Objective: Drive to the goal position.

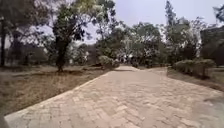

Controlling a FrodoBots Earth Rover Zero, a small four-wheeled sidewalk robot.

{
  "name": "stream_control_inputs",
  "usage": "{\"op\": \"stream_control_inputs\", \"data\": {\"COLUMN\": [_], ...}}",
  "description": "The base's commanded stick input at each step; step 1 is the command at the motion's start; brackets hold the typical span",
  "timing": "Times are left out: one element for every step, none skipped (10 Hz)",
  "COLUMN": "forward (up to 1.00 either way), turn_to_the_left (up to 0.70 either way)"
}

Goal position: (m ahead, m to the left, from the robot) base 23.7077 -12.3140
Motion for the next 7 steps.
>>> {"op": "stream_control_inputs", "data": {"forward": [0.70, 0.70, 0.70, 0.70, 0.70, 0.70, 0.70], "turn_to_the_left": [0.00, 0.00, 0.00, 0.00, 0.00, 0.00, 0.00]}}
